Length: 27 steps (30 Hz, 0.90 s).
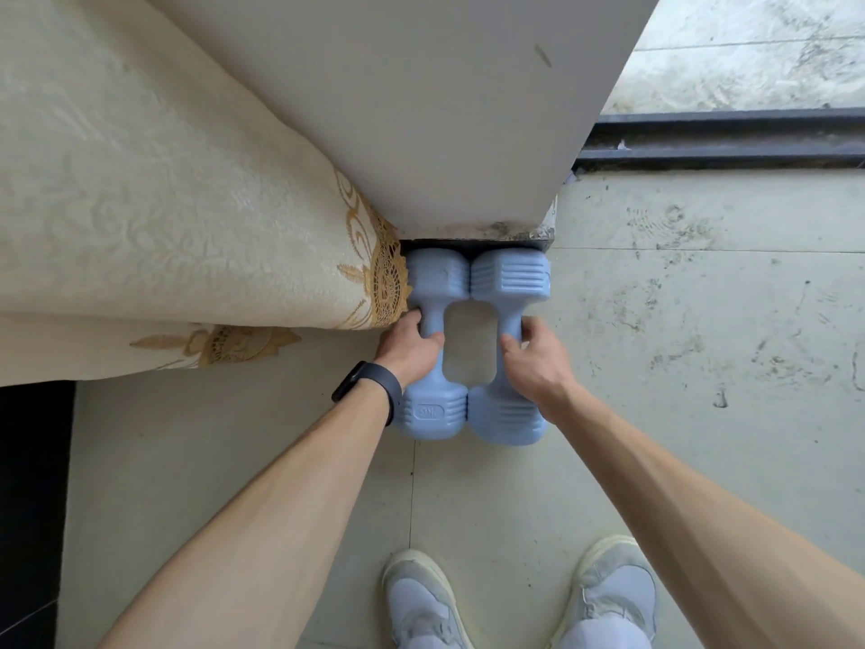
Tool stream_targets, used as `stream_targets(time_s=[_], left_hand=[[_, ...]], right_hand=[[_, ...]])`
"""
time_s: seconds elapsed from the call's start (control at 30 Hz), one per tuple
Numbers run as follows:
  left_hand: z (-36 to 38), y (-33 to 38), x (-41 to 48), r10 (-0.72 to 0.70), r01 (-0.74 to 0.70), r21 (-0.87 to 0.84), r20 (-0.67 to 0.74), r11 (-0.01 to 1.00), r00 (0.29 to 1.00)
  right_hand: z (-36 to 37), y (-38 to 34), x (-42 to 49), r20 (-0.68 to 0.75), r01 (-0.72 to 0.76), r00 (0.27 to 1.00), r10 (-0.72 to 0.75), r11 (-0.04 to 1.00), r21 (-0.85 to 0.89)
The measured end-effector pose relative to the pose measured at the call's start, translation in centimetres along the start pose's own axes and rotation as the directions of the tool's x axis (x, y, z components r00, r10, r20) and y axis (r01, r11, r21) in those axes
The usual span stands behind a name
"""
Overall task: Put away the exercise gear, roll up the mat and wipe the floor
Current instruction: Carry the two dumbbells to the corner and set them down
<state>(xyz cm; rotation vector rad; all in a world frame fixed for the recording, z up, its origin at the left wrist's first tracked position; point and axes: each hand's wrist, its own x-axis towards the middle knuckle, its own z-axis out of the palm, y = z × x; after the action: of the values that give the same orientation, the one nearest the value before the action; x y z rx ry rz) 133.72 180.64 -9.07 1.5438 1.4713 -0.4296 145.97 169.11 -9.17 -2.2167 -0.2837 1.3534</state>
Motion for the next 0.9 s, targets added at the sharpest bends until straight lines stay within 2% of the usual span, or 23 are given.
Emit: stream_targets(time_s=[0.1,0.27,0.47,0.57,0.7,0.9], left_hand=[[0.3,0.3,0.3,0.007,-0.007,-0.010,-0.018,1.000,1.000],[0.4,0.6,-0.1,-0.061,0.061,0.007,-0.029,0.998,0.998],[-0.2,1.4,-4.5,-0.054,0.048,0.072,0.082,0.996,0.995],[-1.0,2.8,-9.2,-0.038,0.013,0.158,0.152,0.987,0.988],[-3.4,5.8,-18.2,0.050,-0.100,0.238,0.210,0.966,0.976],[-12.7,10.9,-36.5,0.190,-0.218,0.353,0.115,0.910,0.975]], right_hand=[[-0.3,0.0,-0.1,-0.011,0.002,1.000,-0.002,1.000,-0.003],[-0.4,-0.4,0.0,0.056,0.016,0.998,-0.010,0.994,-0.107],[-1.8,-1.4,-4.9,0.069,0.006,0.998,0.012,0.967,-0.254],[-3.5,-2.7,-9.5,0.104,0.056,0.994,-0.026,0.952,-0.301],[-7.2,-6.5,-17.8,0.123,0.186,0.981,-0.149,0.896,-0.403],[-14.8,-14.3,-36.3,0.107,0.345,0.931,-0.350,0.742,-0.574]])
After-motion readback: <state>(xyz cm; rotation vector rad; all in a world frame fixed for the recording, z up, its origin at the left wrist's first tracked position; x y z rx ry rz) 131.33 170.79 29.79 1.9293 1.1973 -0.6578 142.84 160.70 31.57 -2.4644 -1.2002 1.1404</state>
